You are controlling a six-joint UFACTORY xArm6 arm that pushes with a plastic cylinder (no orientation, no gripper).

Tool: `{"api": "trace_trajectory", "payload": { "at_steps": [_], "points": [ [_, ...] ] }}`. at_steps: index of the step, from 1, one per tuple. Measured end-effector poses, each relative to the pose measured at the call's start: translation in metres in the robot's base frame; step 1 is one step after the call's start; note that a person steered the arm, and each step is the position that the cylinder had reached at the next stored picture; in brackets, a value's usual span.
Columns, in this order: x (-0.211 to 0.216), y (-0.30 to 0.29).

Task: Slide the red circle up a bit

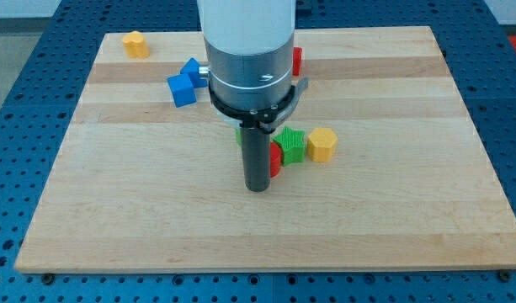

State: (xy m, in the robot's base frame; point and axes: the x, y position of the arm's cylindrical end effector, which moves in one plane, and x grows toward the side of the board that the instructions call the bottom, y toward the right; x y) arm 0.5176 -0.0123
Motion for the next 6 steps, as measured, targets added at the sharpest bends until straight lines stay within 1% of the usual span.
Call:
{"api": "trace_trajectory", "payload": {
  "at_steps": [1,6],
  "points": [
    [-0.005,0.009],
    [-0.106,0.011]
  ]
}}
